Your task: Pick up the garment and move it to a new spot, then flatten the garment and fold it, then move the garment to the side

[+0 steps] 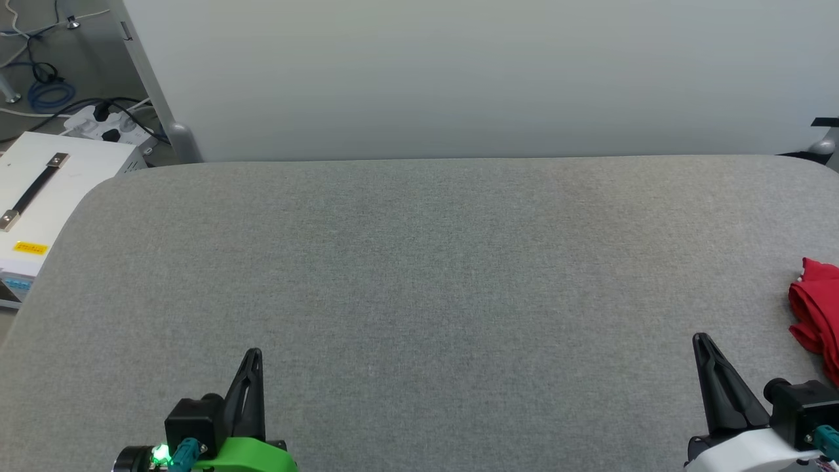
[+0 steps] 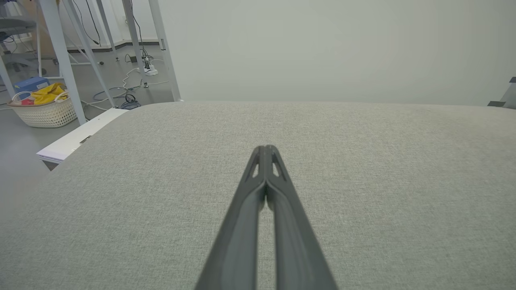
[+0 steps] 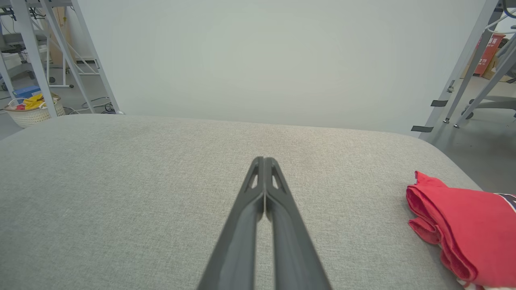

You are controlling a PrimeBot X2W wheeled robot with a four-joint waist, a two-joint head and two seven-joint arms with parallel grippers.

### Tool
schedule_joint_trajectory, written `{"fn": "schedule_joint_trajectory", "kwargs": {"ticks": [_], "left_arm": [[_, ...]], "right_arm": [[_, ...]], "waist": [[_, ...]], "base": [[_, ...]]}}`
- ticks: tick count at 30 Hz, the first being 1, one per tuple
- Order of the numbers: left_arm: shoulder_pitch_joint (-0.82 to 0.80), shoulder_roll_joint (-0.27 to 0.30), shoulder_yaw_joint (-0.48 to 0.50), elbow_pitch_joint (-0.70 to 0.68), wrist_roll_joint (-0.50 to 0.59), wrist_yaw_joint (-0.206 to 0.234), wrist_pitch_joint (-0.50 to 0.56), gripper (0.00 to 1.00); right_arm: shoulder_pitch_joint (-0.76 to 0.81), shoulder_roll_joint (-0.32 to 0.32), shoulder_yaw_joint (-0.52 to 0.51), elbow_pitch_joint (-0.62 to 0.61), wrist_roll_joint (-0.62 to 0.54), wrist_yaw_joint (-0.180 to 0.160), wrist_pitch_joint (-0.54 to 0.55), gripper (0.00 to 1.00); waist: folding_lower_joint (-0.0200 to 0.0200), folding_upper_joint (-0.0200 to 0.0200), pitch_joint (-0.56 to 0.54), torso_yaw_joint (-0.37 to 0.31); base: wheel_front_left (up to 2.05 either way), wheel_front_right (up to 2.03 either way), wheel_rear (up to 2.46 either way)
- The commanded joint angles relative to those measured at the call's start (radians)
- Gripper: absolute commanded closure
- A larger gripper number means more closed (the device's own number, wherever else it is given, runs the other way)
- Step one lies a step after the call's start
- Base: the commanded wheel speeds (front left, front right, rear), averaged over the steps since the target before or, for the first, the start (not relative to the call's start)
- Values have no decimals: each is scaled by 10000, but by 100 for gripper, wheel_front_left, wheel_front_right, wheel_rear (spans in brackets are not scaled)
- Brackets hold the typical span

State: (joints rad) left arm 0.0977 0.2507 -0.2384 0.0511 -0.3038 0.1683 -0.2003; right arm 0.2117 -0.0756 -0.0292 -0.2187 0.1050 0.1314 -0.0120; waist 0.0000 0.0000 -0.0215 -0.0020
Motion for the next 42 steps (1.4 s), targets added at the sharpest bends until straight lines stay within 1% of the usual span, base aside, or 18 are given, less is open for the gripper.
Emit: {"fn": "schedule_joint_trajectory", "kwargs": {"ticks": [1,42], "left_arm": [[-148,-84,103,-48,139,-85,71,100],[-471,-832,991,-228,1268,-707,823,100]], "right_arm": [[-218,20,27,73,-85,-1,11,100],[-958,111,130,896,-461,-4,53,100]], "waist": [[0,0,3,1],[0,0,85,8]], "base": [[0,0,0],[0,0,0]]}}
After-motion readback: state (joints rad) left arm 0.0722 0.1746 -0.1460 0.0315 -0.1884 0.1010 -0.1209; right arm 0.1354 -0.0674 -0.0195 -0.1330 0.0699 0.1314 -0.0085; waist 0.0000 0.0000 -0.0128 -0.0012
